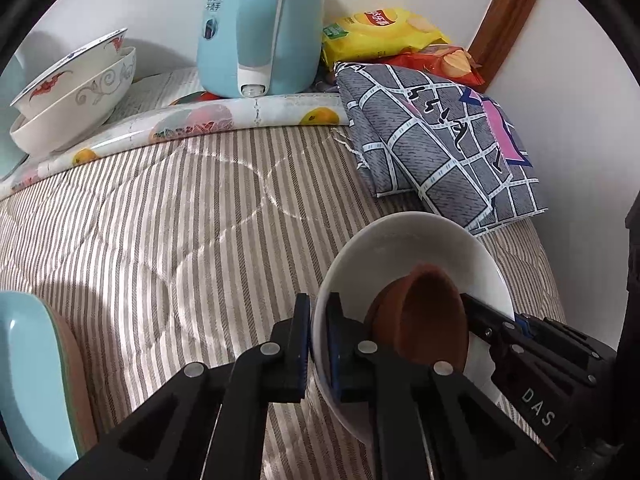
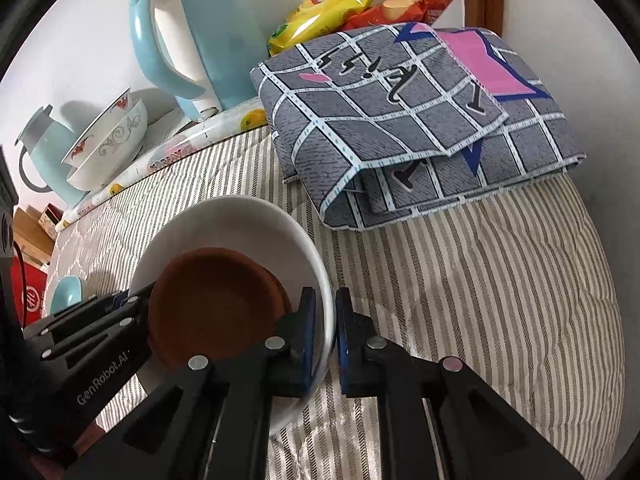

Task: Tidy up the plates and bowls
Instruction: 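Lift the white bowl with both tools and carry it over the plate stack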

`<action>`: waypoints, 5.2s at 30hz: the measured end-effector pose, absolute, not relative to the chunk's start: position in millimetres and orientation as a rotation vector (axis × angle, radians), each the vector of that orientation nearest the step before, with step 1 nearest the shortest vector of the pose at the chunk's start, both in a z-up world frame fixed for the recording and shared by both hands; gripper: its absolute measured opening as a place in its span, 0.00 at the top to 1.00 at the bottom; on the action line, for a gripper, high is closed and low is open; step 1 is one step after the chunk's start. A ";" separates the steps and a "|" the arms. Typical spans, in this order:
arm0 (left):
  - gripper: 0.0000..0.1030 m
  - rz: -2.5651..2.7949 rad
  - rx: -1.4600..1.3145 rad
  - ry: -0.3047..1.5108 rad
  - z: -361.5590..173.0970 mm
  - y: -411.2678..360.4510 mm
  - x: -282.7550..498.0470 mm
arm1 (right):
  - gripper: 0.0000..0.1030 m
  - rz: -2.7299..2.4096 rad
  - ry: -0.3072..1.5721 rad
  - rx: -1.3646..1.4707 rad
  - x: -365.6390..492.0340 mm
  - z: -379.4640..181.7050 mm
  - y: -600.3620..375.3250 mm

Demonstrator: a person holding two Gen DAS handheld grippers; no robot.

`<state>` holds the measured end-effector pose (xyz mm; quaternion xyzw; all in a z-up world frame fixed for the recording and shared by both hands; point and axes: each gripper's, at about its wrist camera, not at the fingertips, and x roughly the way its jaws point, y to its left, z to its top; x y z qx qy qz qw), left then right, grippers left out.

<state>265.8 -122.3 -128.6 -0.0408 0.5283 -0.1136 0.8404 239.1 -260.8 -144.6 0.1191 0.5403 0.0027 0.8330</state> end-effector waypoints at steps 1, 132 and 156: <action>0.92 -0.241 -0.082 1.117 -128.4 -122.3 263.8 | 0.91 0.005 1.148 0.263 237.9 -144.0 -261.5; 0.92 -0.032 -0.239 1.009 -61.5 135.6 189.3 | 0.92 0.203 1.087 0.114 206.5 -67.2 -5.2; 0.92 -0.048 -0.267 1.055 -93.8 147.5 206.9 | 0.92 0.192 1.142 0.090 223.7 -97.0 9.1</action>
